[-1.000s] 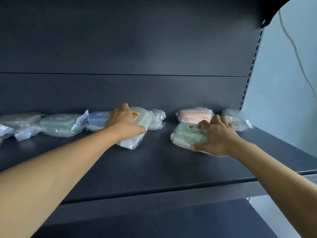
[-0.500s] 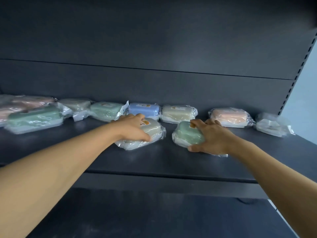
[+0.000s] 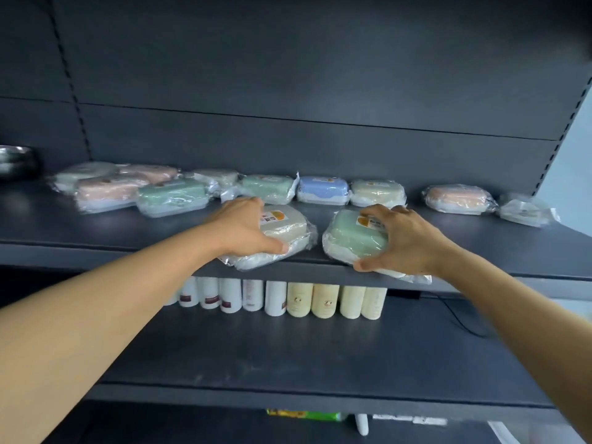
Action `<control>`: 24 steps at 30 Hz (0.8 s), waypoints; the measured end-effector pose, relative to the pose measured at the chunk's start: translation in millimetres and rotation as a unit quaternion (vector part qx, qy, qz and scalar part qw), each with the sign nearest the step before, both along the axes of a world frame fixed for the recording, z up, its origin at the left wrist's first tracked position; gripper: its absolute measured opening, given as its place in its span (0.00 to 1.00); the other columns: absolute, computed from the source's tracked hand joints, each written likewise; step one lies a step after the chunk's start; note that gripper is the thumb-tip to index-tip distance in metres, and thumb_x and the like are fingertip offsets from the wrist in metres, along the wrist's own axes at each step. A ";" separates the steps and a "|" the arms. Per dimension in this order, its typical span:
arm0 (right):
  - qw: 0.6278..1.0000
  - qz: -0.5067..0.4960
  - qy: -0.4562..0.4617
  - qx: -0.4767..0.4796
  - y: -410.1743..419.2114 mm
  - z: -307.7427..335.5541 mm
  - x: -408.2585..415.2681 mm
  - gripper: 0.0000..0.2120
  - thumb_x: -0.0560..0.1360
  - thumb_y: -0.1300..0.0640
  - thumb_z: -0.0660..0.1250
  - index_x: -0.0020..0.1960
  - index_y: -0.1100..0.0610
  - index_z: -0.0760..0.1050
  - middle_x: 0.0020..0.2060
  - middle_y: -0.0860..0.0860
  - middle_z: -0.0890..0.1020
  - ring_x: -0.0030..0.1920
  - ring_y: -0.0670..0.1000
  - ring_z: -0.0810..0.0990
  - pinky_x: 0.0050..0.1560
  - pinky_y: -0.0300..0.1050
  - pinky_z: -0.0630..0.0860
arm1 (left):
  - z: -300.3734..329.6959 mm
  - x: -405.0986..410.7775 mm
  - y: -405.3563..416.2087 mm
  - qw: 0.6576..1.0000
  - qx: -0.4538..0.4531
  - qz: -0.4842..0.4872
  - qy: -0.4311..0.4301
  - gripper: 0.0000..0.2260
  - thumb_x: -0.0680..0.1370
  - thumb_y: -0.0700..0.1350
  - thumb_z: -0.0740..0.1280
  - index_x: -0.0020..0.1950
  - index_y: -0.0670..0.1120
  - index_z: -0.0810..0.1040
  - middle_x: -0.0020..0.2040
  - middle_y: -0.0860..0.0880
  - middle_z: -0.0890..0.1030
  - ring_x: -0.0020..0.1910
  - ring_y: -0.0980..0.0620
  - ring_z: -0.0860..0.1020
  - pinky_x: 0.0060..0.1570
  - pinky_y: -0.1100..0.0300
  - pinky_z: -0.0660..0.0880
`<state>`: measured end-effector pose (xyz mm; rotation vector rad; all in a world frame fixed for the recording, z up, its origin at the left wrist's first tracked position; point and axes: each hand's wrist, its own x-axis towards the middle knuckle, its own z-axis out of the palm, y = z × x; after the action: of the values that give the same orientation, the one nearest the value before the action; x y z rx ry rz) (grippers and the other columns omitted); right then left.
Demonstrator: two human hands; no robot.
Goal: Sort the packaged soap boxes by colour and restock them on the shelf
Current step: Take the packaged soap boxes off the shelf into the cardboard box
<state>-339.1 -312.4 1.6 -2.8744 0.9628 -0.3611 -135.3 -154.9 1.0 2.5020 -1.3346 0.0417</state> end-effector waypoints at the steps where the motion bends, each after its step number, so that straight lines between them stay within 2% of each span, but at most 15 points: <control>1: 1.000 -0.001 -0.007 0.005 18.6 -1.0 1.5 0.44 0.59 0.36 0.73 0.70 0.42 0.60 0.58 0.51 0.71 0.60 0.53 0.69 0.58 0.50 0.71 | -0.6 1.9 19.7 1.000 -0.010 0.000 0.001 0.41 0.66 0.63 0.73 0.72 0.46 0.64 0.68 0.49 0.70 0.65 0.47 0.69 0.57 0.57 0.69; 3: 1.000 -0.001 -0.021 0.014 58.2 -5.3 5.2 0.43 0.59 0.37 0.74 0.69 0.42 0.60 0.56 0.50 0.71 0.59 0.53 0.69 0.58 0.50 0.71 | -5.2 7.4 59.8 1.000 -0.024 -0.004 -0.001 0.39 0.65 0.64 0.73 0.70 0.48 0.66 0.64 0.51 0.72 0.61 0.49 0.71 0.52 0.57 0.69; 5: 0.999 0.003 -0.033 0.017 97.9 -13.8 10.1 0.43 0.59 0.38 0.75 0.69 0.42 0.61 0.54 0.49 0.70 0.57 0.52 0.69 0.57 0.48 0.71 | -14.0 14.2 97.1 0.999 -0.029 -0.013 -0.008 0.37 0.63 0.66 0.73 0.66 0.50 0.69 0.60 0.52 0.74 0.57 0.49 0.72 0.52 0.55 0.70; 9: 0.999 0.010 -0.042 0.029 163.5 -40.8 20.8 0.43 0.58 0.37 0.74 0.69 0.41 0.62 0.58 0.49 0.71 0.60 0.53 0.69 0.57 0.47 0.69 | -39.5 21.6 155.5 0.999 -0.034 -0.025 0.005 0.40 0.64 0.65 0.73 0.69 0.48 0.67 0.63 0.51 0.72 0.62 0.49 0.70 0.58 0.54 0.69; 12: 0.998 0.003 -0.027 0.062 197.1 -66.8 24.3 0.43 0.60 0.39 0.75 0.70 0.42 0.60 0.58 0.47 0.69 0.61 0.52 0.68 0.55 0.45 0.69 | -66.1 28.6 185.4 0.999 -0.001 -0.029 0.032 0.41 0.64 0.64 0.73 0.71 0.48 0.66 0.66 0.50 0.71 0.64 0.48 0.69 0.61 0.53 0.68; 14: 0.996 0.002 -0.007 0.085 212.8 -89.6 25.6 0.43 0.60 0.39 0.75 0.70 0.41 0.59 0.56 0.46 0.68 0.60 0.51 0.69 0.55 0.46 0.70 | -88.6 34.1 201.4 0.998 0.017 -0.034 0.058 0.41 0.64 0.64 0.73 0.70 0.49 0.66 0.66 0.51 0.71 0.63 0.49 0.70 0.61 0.51 0.69; 17: 0.992 0.001 0.041 0.121 230.1 -133.4 27.5 0.44 0.60 0.37 0.74 0.71 0.41 0.58 0.59 0.48 0.69 0.62 0.52 0.67 0.59 0.48 0.69 | -131.7 35.4 218.3 0.993 0.056 -0.035 0.095 0.41 0.63 0.62 0.75 0.71 0.49 0.65 0.66 0.51 0.70 0.64 0.50 0.69 0.62 0.51 0.70; 21: 0.982 -0.003 0.112 0.152 247.1 -200.0 26.5 0.43 0.61 0.37 0.73 0.70 0.42 0.58 0.63 0.50 0.68 0.64 0.53 0.66 0.61 0.47 0.67 | -201.2 31.4 231.6 0.983 0.112 -0.036 0.138 0.39 0.61 0.60 0.77 0.67 0.50 0.68 0.60 0.51 0.72 0.59 0.50 0.72 0.58 0.53 0.72; 24: 0.972 -0.006 0.157 0.173 255.4 -254.5 19.7 0.44 0.61 0.35 0.72 0.71 0.42 0.58 0.63 0.50 0.68 0.64 0.53 0.66 0.64 0.47 0.67 | -258.2 27.1 242.3 0.971 0.161 -0.039 0.170 0.40 0.61 0.58 0.77 0.69 0.49 0.66 0.62 0.51 0.72 0.61 0.49 0.71 0.59 0.53 0.71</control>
<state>-319.4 -57.0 -252.9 -2.6456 0.9718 0.2495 -108.3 87.4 -257.1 2.5486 -1.3770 -0.6396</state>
